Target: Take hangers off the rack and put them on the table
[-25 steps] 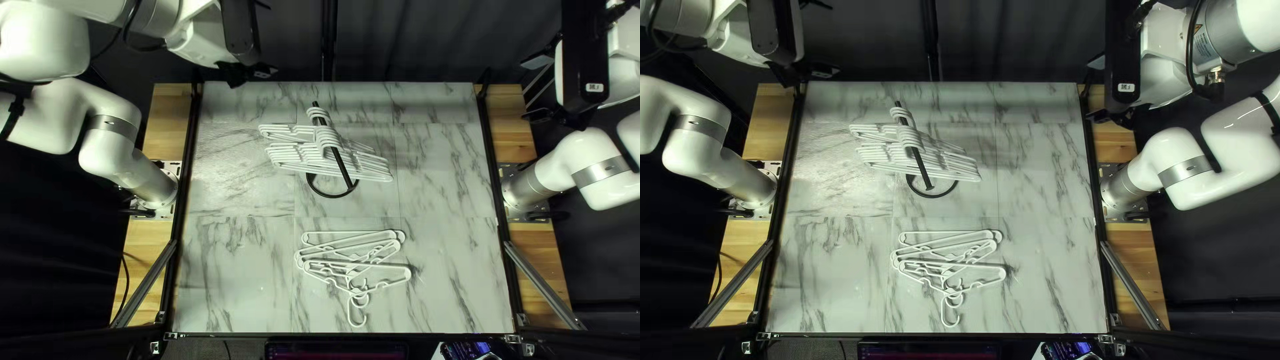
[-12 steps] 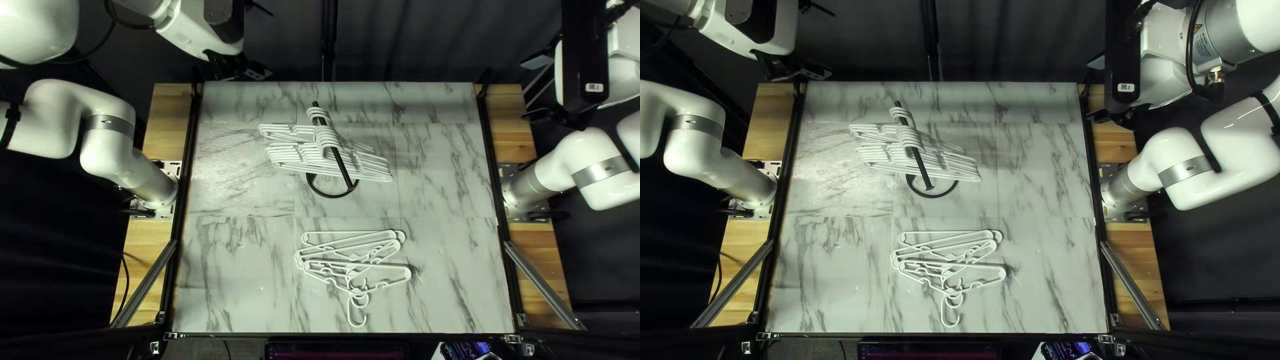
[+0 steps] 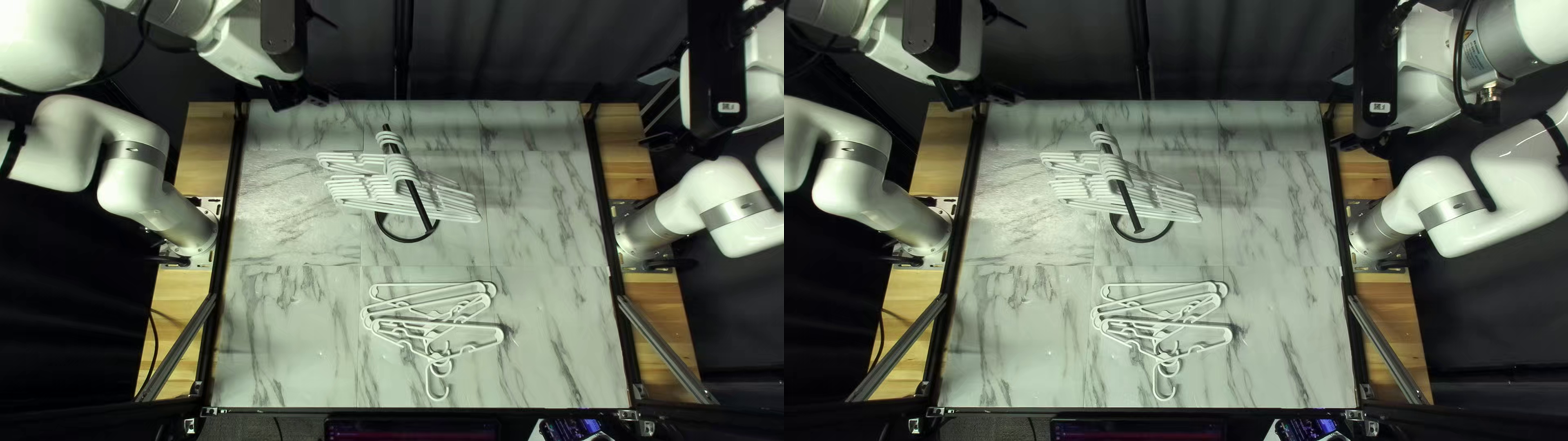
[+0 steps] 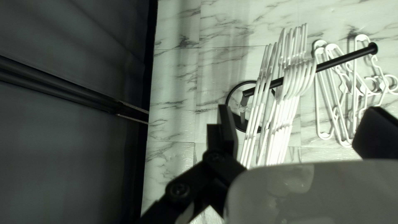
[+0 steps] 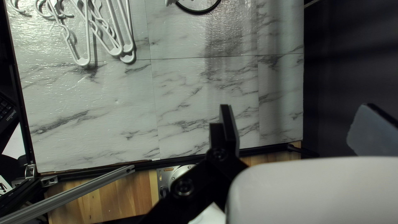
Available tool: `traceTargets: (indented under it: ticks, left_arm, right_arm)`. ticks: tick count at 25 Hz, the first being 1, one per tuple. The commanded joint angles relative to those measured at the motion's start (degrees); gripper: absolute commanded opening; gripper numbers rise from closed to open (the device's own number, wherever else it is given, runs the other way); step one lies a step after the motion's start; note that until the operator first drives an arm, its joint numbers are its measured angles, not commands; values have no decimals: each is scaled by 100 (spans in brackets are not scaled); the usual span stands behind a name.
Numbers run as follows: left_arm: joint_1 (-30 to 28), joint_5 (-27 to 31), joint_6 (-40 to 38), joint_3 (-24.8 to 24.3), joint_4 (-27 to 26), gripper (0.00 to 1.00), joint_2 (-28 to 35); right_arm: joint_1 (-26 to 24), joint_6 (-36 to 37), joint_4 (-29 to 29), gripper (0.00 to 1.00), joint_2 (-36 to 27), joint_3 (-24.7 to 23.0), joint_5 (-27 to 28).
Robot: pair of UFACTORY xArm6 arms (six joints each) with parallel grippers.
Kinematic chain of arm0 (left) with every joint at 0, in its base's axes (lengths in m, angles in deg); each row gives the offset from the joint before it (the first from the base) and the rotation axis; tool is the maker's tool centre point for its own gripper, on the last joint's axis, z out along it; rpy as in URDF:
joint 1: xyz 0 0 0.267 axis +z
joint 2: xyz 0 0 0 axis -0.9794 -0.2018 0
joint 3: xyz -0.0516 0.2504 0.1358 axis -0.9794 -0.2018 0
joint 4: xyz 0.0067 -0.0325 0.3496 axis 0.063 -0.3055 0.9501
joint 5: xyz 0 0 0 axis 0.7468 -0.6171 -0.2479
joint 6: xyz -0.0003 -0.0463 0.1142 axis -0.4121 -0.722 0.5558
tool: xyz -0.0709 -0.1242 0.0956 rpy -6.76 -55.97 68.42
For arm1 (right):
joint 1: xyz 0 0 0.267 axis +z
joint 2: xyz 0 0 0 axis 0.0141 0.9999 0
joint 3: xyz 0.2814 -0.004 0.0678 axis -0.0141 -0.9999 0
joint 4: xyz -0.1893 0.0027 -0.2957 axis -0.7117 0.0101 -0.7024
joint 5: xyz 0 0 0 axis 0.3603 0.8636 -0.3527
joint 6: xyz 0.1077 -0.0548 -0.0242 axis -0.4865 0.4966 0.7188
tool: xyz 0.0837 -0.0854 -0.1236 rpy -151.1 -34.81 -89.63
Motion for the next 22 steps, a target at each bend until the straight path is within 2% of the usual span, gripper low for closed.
traceTargets:
  ticks: [1,21,22]
  left_arm:
    - [0,0,-2,0,3,100,0]
    - [0,0,-2,0,3,100,0]
    - [0,0,-2,0,3,100,0]
  right_arm:
    - [0,0,0,100,0,0,0]
    - [0,0,0,100,0,0,0]
    - [111,-39,-62,100,-28,0,60]
